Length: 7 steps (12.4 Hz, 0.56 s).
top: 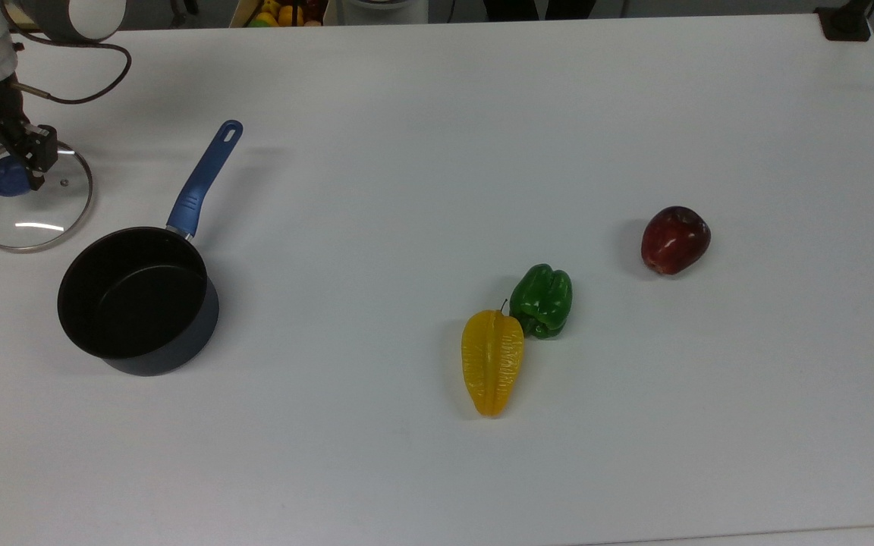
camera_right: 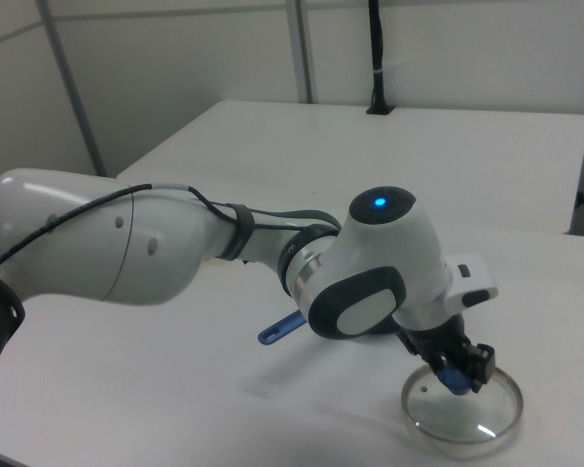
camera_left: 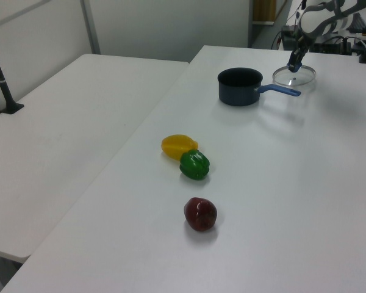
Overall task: Open lid
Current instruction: 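Lower the glass lid onto the table and open the gripper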
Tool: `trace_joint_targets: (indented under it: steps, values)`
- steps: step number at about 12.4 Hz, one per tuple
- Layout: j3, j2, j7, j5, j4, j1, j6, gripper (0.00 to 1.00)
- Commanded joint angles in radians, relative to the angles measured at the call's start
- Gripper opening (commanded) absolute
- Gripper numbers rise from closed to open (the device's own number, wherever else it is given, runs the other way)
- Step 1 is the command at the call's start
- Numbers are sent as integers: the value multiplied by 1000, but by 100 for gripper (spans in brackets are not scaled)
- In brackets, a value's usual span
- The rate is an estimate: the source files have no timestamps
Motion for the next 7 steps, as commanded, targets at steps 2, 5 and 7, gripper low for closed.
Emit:
trace_joint_targets:
  steps: [2, 5, 7]
  values:
    - [7, 11, -27, 65, -8, -2, 64, 52]
    - [7, 27, -29, 73, -8, 1, 69, 59]
    - [7, 22, -19, 73, -7, 4, 65, 100]
